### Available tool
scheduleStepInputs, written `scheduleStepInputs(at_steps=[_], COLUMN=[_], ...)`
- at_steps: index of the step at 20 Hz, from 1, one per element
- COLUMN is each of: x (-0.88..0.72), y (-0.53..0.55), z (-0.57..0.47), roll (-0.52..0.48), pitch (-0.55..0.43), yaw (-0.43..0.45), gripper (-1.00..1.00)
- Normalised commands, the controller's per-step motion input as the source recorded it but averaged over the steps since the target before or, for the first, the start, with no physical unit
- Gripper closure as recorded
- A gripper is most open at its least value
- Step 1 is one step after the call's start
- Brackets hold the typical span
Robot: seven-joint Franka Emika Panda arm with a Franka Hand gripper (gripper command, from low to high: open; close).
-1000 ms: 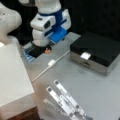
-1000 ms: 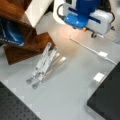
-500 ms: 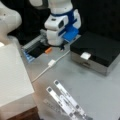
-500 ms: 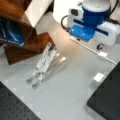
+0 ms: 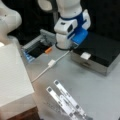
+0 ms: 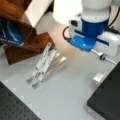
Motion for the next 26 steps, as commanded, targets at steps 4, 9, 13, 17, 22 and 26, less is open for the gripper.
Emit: scheduleStepInputs(at_steps=[4,9,13,17,22,26], x=[0.24,0.09,0.00,-0.02,-0.04,-0.07], y=[0.24,0.17,0.03,-0.09,-0.14,-0.11], z=[-0.04,-0.10,-0.16,-0.23,-0.25,-0.30], roll=[0.356,0.391,0.422,0.358,0.264,0.289], pitch=[0.070,-0.013,-0.062,-0.068,-0.075,-0.082], yaw=[-0.194,-0.044,0.102,0.061,0.027,0.018], gripper=[-1.00,-1.00,-1.00,-1.00,-1.00,-1.00])
